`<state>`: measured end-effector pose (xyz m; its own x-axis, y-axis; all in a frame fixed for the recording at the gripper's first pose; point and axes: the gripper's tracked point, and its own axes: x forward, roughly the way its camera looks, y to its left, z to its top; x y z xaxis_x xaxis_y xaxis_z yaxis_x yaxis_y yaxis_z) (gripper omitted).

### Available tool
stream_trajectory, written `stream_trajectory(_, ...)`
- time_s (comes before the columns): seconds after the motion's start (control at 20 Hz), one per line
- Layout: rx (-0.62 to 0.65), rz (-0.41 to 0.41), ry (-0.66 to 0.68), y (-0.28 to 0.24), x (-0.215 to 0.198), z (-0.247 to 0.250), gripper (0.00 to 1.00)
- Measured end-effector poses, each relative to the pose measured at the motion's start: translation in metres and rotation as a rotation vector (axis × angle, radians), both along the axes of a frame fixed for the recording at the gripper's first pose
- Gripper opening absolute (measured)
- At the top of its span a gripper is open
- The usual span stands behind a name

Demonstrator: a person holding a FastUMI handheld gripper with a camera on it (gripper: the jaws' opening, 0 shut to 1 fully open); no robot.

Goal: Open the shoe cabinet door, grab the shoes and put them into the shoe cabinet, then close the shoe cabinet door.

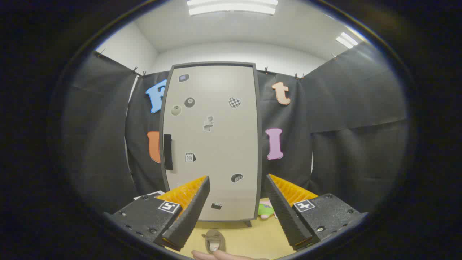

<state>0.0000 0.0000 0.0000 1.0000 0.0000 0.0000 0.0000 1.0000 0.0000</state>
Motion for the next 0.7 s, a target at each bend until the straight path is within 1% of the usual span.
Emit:
stream_trajectory(0.25, -0.019, 0.012, -0.022, 0.008, -0.011, 0.007, 0.99)
stream_trajectory(0.45, -0.023, 0.026, -0.016, 0.012, -0.01, 0.007, 0.99)
stream_trajectory(0.7, -0.019, 0.022, -0.007, 0.017, -0.005, 0.005, 0.99)
